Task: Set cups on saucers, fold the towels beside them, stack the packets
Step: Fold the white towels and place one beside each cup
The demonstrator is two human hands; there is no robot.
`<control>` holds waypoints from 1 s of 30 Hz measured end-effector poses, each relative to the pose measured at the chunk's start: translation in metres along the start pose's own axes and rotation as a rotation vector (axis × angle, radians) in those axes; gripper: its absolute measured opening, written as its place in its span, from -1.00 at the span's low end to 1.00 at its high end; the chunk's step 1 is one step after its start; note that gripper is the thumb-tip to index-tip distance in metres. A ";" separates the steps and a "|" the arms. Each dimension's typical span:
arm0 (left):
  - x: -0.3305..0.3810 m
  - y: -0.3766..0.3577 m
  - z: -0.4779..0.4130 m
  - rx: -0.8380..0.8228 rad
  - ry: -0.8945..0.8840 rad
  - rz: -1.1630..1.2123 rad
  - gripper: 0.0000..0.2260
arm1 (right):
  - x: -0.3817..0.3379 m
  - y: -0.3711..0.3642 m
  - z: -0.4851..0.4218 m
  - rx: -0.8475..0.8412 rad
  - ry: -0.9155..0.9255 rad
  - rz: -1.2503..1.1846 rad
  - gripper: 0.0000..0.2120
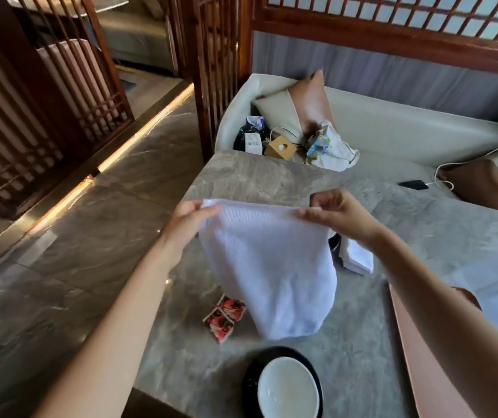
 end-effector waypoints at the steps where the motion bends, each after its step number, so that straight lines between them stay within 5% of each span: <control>1: 0.005 0.013 -0.001 -0.002 -0.015 -0.020 -0.67 | -0.009 0.000 -0.009 -0.001 0.009 0.040 -0.51; 9: 0.061 0.119 0.001 0.139 -0.186 -0.080 -0.63 | -0.064 0.018 -0.066 0.149 0.093 0.363 -0.52; 12: 0.059 0.145 -0.001 0.139 -0.189 -0.080 -0.66 | -0.066 0.021 -0.075 0.162 0.090 0.224 -0.66; 16: 0.017 0.160 0.006 0.123 -0.170 0.008 -0.66 | -0.032 -0.010 -0.075 -0.031 0.057 -0.225 -0.89; 19: -0.053 0.157 0.018 0.111 -0.026 0.052 -0.46 | 0.012 -0.045 -0.061 -0.113 -0.050 -0.445 -0.90; 22: -0.136 0.141 0.040 0.092 0.134 0.156 -0.64 | 0.068 -0.087 -0.034 -0.155 -0.225 -0.531 -0.84; 27: -0.237 0.104 0.091 -0.014 0.414 0.256 -0.38 | 0.149 -0.153 0.020 -0.228 -0.520 -0.607 -0.92; 30: -0.268 0.096 0.109 -0.015 0.503 0.278 -0.45 | 0.174 -0.176 0.035 -0.208 -0.608 -0.635 -0.86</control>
Point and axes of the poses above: each hand's wrist, its own z-axis away from the middle knuckle, its own y-axis out of the back of the hand, x = y × z, the point moved 10 cm from there along -z, towards the middle knuckle, and after that the axes turned 15 degrees about -x, right-handed, at the moved point
